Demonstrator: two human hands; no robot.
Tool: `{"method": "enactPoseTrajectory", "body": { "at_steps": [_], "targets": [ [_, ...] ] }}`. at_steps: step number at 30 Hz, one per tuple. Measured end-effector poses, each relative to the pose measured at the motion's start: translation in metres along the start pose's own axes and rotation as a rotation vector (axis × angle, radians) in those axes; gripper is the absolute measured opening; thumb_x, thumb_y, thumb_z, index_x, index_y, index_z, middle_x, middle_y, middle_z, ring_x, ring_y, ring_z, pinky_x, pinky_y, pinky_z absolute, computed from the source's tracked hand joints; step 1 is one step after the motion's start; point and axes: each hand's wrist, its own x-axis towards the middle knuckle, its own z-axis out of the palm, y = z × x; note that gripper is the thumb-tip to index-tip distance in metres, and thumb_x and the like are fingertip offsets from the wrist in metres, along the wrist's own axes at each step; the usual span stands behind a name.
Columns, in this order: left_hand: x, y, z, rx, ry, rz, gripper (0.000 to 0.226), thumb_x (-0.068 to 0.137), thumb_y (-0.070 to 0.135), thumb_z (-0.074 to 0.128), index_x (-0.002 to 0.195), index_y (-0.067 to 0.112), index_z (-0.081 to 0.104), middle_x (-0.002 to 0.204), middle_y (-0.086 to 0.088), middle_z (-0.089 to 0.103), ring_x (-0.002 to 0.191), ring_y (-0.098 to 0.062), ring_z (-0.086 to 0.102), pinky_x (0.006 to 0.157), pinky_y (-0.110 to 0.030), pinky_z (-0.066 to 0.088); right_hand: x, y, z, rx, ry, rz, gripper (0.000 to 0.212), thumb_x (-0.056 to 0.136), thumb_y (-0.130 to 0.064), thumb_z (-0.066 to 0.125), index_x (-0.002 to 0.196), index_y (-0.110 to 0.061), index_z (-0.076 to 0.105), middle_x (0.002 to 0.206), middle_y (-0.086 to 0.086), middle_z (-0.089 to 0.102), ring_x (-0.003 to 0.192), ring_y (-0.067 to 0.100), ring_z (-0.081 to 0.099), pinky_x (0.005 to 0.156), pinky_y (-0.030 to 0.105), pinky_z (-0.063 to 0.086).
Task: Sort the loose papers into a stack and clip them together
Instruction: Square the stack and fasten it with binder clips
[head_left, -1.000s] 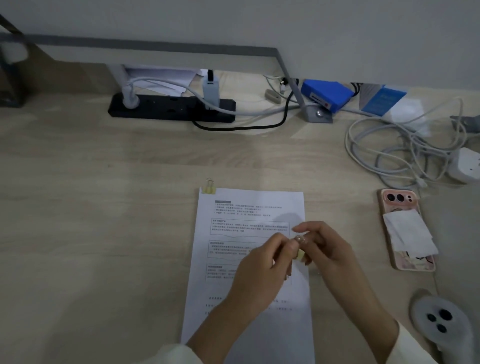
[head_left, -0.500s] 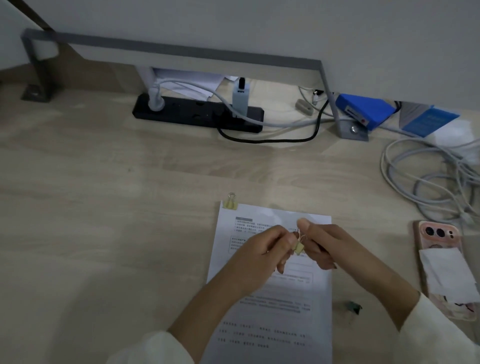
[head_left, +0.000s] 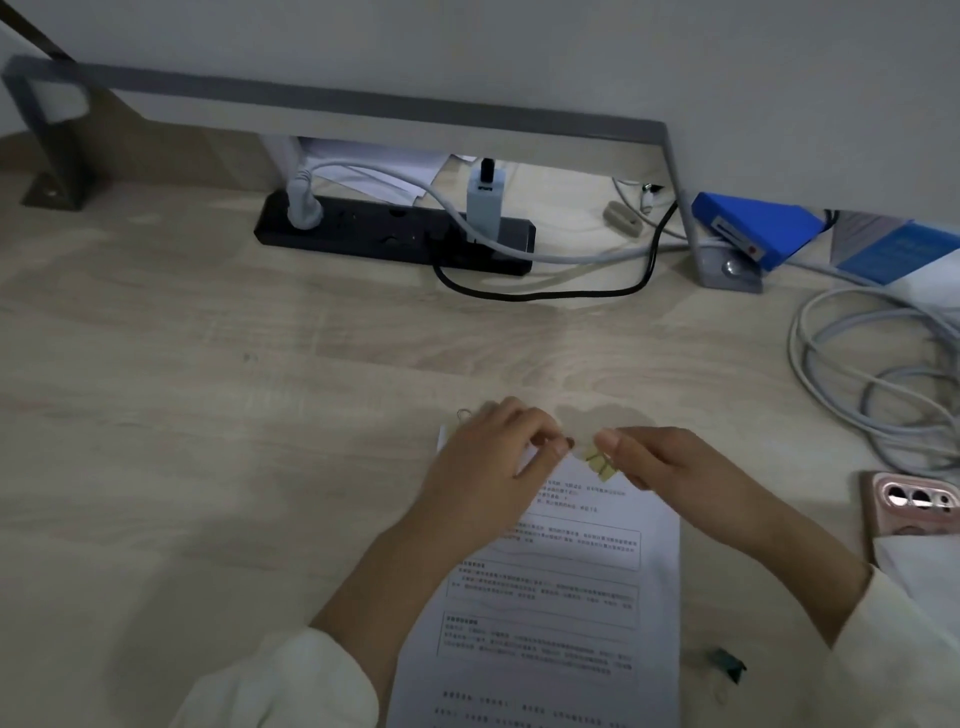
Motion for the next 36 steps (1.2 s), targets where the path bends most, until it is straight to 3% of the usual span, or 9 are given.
{"method": "enactPoseTrajectory", "body": {
  "at_steps": [2,6,10,15,18,21,26,32,36],
  "targets": [
    [0.007,-0.01,-0.001,0.314,0.04,0.095,0.035,0.09,0.044,0.047,0.117,0.022,0.054,0.115,0.008,0.05,0.112,-0.011,0.04,0.092,-0.023,0.025,0.005,0.006,-0.004,-0.23,0.046,-0.027,0.046,0.092,-0.048,0.032,0.053,-0.03,0.047,0.051,-0.006,0.048,0.049,0.005,0.04,0.051,0.018,0.03],
    [0.016,-0.017,0.004,0.505,-0.037,0.132,0.044,0.083,0.044,0.055,0.116,0.016,0.049,0.116,0.001,0.048,0.112,-0.02,0.039,0.088,-0.027,0.018,0.017,0.014,-0.007,-0.487,0.096,-0.124,0.041,0.092,-0.049,0.025,0.059,-0.026,0.034,0.056,-0.005,0.045,0.052,0.01,0.041,0.053,0.022,0.031],
    [0.026,-0.016,0.007,0.558,-0.078,0.098,0.043,0.083,0.042,0.056,0.112,0.013,0.046,0.114,-0.001,0.049,0.108,-0.021,0.039,0.092,-0.031,0.024,0.029,0.018,-0.009,-0.602,0.091,-0.347,0.05,0.085,-0.065,0.004,0.059,-0.03,0.029,0.05,-0.012,0.034,0.048,0.008,0.037,0.047,0.013,0.026],
    [0.033,-0.018,0.006,0.495,-0.183,0.061,0.04,0.081,0.037,0.058,0.113,0.015,0.051,0.114,-0.001,0.047,0.111,-0.019,0.036,0.093,-0.029,0.025,0.042,0.015,-0.009,-0.637,0.032,-0.495,0.061,0.092,-0.055,0.013,0.066,-0.017,0.053,0.054,-0.012,0.042,0.05,0.009,0.041,0.049,0.007,0.023],
    [0.035,-0.021,0.003,0.424,-0.213,0.073,0.033,0.085,0.036,0.053,0.111,0.016,0.053,0.114,0.001,0.049,0.112,-0.017,0.037,0.094,-0.029,0.024,0.048,0.011,-0.009,-0.654,-0.025,-0.539,0.055,0.091,-0.052,0.018,0.073,-0.019,0.058,0.053,-0.018,0.033,0.054,0.007,0.04,0.052,0.007,0.02],
    [0.035,-0.024,-0.003,0.288,-0.216,0.055,0.023,0.09,0.036,0.049,0.104,0.019,0.055,0.107,0.005,0.059,0.105,-0.011,0.046,0.099,-0.027,0.022,0.055,0.008,-0.007,-0.656,-0.074,-0.538,0.049,0.09,-0.045,0.022,0.08,-0.019,0.062,0.056,-0.024,0.027,0.055,0.004,0.038,0.053,0.007,0.021],
    [0.033,-0.025,-0.014,0.187,-0.211,0.092,0.02,0.092,0.033,0.048,0.102,0.021,0.06,0.095,0.011,0.06,0.1,-0.007,0.05,0.092,-0.015,0.012,0.063,0.003,-0.012,-0.595,-0.253,-0.389,0.037,0.097,-0.038,0.034,0.09,-0.015,0.062,0.063,-0.016,0.047,0.058,-0.001,0.043,0.06,0.016,0.034],
    [0.035,-0.029,-0.021,0.04,-0.297,0.096,0.002,0.089,0.033,0.055,0.09,0.032,0.057,0.09,0.021,0.059,0.098,0.004,0.047,0.111,-0.016,-0.003,0.074,-0.008,-0.024,-0.239,-0.521,-0.109,0.045,0.09,-0.046,0.041,0.077,-0.009,0.063,0.064,-0.009,0.056,0.057,-0.002,0.05,0.059,0.009,0.04],
    [0.036,-0.032,-0.022,-0.004,-0.339,0.093,0.003,0.089,0.032,0.055,0.09,0.034,0.056,0.084,0.027,0.053,0.102,0.003,0.045,0.114,-0.02,-0.012,0.08,-0.01,-0.028,-0.176,-0.637,-0.077,0.056,0.078,-0.059,0.039,0.072,-0.008,0.061,0.066,-0.007,0.053,0.063,0.004,0.049,0.069,0.017,0.04]
  ]
}}
